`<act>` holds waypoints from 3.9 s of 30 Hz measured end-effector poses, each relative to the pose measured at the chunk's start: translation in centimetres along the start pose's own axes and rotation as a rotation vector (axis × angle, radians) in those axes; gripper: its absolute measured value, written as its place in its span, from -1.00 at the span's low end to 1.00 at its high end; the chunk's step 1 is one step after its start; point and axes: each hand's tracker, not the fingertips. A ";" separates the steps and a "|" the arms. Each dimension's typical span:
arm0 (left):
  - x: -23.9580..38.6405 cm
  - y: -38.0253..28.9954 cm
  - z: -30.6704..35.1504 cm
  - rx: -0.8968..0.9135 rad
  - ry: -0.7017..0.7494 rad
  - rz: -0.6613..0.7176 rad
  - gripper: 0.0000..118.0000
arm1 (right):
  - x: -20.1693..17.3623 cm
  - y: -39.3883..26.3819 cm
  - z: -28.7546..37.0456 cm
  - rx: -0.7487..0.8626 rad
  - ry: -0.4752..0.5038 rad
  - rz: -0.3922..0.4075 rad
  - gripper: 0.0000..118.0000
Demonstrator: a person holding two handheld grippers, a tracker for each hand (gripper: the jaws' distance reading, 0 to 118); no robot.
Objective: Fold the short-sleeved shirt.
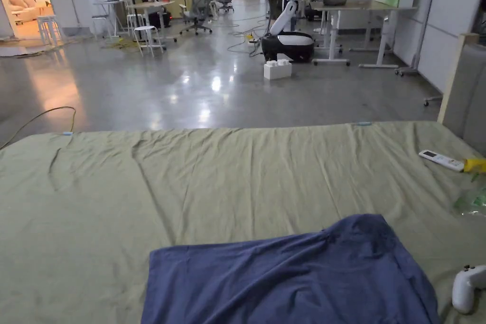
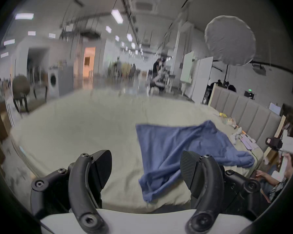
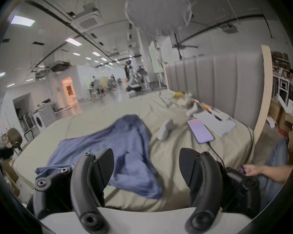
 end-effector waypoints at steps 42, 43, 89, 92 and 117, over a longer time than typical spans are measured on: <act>3.7 0.4 0.2 -0.060 0.044 -0.102 -0.94 | -9.9 3.7 1.0 0.045 0.195 0.152 -1.00; 3.1 -0.5 -0.6 -0.089 0.032 -0.082 -0.73 | -9.6 3.3 0.8 0.008 0.188 0.125 -1.00; 2.3 -13.2 -14.1 -0.627 -0.058 -0.157 -0.76 | 2.6 -9.9 -11.2 -0.466 -0.056 0.049 -0.77; 2.7 -13.0 -14.0 -0.627 -0.046 -0.157 -0.76 | 2.0 -9.6 -11.2 -0.464 -0.035 0.053 -0.89; -1.6 1.1 -21.7 -0.394 -0.150 0.162 -0.87 | 1.4 6.5 -20.4 -0.286 0.033 0.049 -0.92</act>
